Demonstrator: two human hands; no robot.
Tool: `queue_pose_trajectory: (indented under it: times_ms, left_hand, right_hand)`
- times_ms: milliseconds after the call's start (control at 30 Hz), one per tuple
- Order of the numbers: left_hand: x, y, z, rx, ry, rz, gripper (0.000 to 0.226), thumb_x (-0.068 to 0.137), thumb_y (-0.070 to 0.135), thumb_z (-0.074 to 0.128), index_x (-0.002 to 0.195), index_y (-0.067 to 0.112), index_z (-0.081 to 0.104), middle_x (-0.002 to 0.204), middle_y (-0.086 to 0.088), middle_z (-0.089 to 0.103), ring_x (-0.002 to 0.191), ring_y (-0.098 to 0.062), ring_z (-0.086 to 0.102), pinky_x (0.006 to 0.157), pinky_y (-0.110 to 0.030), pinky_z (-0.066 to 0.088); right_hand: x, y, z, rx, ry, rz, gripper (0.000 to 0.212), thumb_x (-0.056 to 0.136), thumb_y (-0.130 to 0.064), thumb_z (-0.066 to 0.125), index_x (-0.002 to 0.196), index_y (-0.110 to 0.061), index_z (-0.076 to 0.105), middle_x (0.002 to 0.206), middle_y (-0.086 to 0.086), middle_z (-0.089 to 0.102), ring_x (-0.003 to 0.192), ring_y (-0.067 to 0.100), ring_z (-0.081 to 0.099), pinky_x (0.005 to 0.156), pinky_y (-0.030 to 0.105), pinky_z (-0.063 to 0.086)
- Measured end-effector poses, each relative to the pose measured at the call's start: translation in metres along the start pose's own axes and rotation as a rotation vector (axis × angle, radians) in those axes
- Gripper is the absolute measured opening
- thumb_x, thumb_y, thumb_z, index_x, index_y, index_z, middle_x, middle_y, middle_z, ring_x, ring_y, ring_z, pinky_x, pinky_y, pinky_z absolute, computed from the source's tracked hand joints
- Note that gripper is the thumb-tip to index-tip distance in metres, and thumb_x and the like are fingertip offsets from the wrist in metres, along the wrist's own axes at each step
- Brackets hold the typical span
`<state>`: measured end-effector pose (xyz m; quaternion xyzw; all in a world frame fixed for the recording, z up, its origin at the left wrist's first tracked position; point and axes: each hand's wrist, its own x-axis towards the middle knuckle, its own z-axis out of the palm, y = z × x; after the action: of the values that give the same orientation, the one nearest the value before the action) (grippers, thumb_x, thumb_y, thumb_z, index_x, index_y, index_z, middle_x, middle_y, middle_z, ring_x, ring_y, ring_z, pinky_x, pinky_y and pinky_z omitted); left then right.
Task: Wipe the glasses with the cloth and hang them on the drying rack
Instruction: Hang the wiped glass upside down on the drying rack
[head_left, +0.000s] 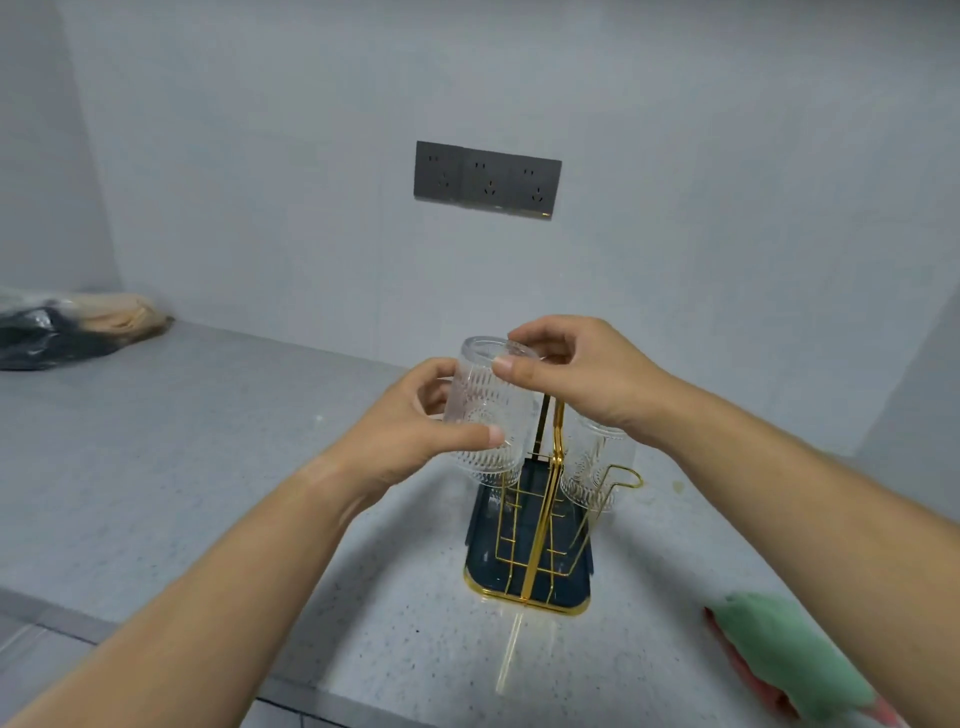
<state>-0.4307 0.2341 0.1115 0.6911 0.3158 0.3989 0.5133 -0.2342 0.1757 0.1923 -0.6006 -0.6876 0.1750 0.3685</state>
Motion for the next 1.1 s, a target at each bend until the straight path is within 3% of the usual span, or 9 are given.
queue_pose_trajectory:
  times_ms: [167, 233, 333, 433, 567, 733, 867, 1100]
  left_hand:
    - [-0.009, -0.023, 0.002, -0.007, -0.038, -0.053, 0.079, 0.059, 0.026, 0.101, 0.129, 0.027, 0.063, 0.121, 0.002, 0.078, 0.118, -0.016, 0.071, 0.112, -0.05, 0.051]
    - [-0.011, -0.031, 0.006, -0.003, -0.039, -0.071, 0.073, 0.067, 0.019, 0.099, 0.129, 0.026, 0.062, 0.12, 0.001, 0.078, 0.117, -0.016, 0.071, 0.113, -0.05, 0.05]
    - [-0.014, -0.045, 0.013, 0.007, -0.042, -0.079, 0.077, 0.061, 0.028, 0.099, 0.128, 0.029, 0.061, 0.121, 0.002, 0.076, 0.118, -0.018, 0.071, 0.112, -0.052, 0.05]
    - [-0.014, -0.054, 0.019, 0.017, -0.054, -0.084, 0.079, 0.058, 0.033, 0.098, 0.128, 0.031, 0.06, 0.124, 0.003, 0.075, 0.119, -0.018, 0.07, 0.112, -0.052, 0.051]
    - [-0.014, -0.062, 0.02, 0.053, -0.066, -0.088, 0.079, 0.062, 0.029, 0.097, 0.131, 0.031, 0.058, 0.126, 0.004, 0.073, 0.119, -0.015, 0.069, 0.112, -0.048, 0.051]
    - [-0.014, -0.069, 0.02, 0.077, -0.068, -0.108, 0.079, 0.061, 0.031, 0.097, 0.13, 0.032, 0.059, 0.124, 0.004, 0.074, 0.119, -0.015, 0.069, 0.113, -0.048, 0.05]
    - [-0.015, -0.072, 0.021, 0.071, -0.07, -0.114, 0.082, 0.059, 0.035, 0.097, 0.131, 0.032, 0.058, 0.124, 0.004, 0.074, 0.119, -0.016, 0.07, 0.113, -0.048, 0.05]
    - [-0.017, -0.064, 0.019, 0.097, -0.116, -0.168, 0.072, 0.078, 0.014, 0.093, 0.135, 0.031, 0.052, 0.125, 0.002, 0.073, 0.121, -0.015, 0.067, 0.109, -0.04, 0.052]
  right_hand:
    - [-0.002, 0.007, 0.01, -0.156, -0.098, -0.003, 0.057, 0.082, -0.052, 0.078, 0.129, -0.021, 0.065, 0.113, -0.008, 0.068, 0.097, 0.006, 0.066, 0.093, 0.031, 0.054]
    - [-0.004, 0.011, 0.014, -0.229, -0.126, -0.004, 0.07, 0.08, -0.058, 0.077, 0.136, -0.021, 0.059, 0.117, -0.008, 0.065, 0.102, 0.008, 0.064, 0.099, 0.033, 0.053]
    - [-0.009, 0.016, 0.018, -0.41, -0.148, -0.021, 0.08, 0.07, -0.075, 0.067, 0.136, -0.031, 0.057, 0.124, -0.012, 0.065, 0.119, 0.011, 0.06, 0.113, 0.044, 0.041]
    - [-0.013, 0.022, 0.018, -0.504, -0.162, -0.019, 0.069, 0.079, -0.071, 0.068, 0.138, -0.036, 0.055, 0.126, -0.015, 0.062, 0.129, 0.013, 0.051, 0.118, 0.045, 0.031]
    - [-0.016, 0.028, 0.019, -0.54, -0.151, -0.036, 0.067, 0.082, -0.069, 0.067, 0.14, -0.039, 0.05, 0.117, -0.023, 0.058, 0.128, 0.01, 0.045, 0.112, 0.037, 0.021]
    - [-0.015, 0.028, 0.022, -0.588, -0.156, -0.039, 0.068, 0.083, -0.067, 0.067, 0.142, -0.038, 0.049, 0.119, -0.022, 0.061, 0.13, 0.008, 0.042, 0.108, 0.031, 0.014]
    - [-0.016, 0.024, 0.023, -0.616, -0.157, -0.037, 0.067, 0.084, -0.066, 0.067, 0.142, -0.037, 0.05, 0.122, -0.02, 0.062, 0.131, 0.008, 0.042, 0.114, 0.035, 0.013]
    - [-0.018, 0.021, 0.024, -0.618, -0.159, -0.037, 0.065, 0.085, -0.066, 0.066, 0.142, -0.037, 0.051, 0.124, -0.019, 0.063, 0.134, 0.009, 0.041, 0.12, 0.04, 0.009]
